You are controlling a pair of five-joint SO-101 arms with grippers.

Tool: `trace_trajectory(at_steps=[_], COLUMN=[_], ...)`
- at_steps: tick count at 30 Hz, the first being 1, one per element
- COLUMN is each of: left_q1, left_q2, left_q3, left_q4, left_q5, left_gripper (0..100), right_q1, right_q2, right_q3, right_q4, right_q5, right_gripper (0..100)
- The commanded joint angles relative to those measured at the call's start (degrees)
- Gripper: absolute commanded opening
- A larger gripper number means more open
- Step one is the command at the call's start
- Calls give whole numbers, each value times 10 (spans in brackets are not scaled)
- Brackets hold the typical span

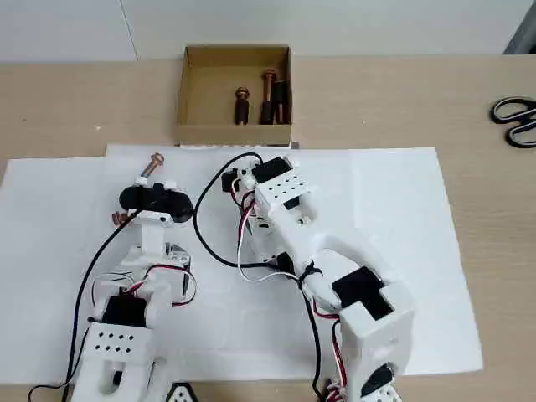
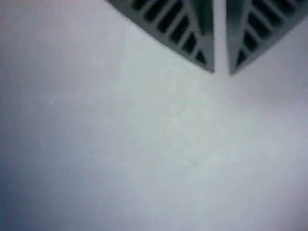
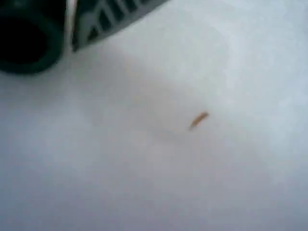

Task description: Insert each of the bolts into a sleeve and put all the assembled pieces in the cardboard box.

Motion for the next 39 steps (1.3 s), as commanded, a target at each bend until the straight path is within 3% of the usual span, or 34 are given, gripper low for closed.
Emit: trace_trajectory(at_steps=[1,18,25,30,39], left_q1=[-4,-4,-4,-4,-4], left_q2=[-5,-5,-5,-5,-5], left_q3=[-3,-3,-3,-3,-3], left_q4=[-13,-13,-13,-13,-13], left_q5=[-4,-4,-4,-4,-4], left_gripper=[6,6,6,6,6], right_q1=[-3,28,28,29,71], right_q2=[11,53,36,18,14], right_q3=[-2,-8,-107,-136,-138], right_q4=[-11,-12,35,22,17], right_q5=[3,6,7,61,62], right_gripper=[117,75,75,75,58])
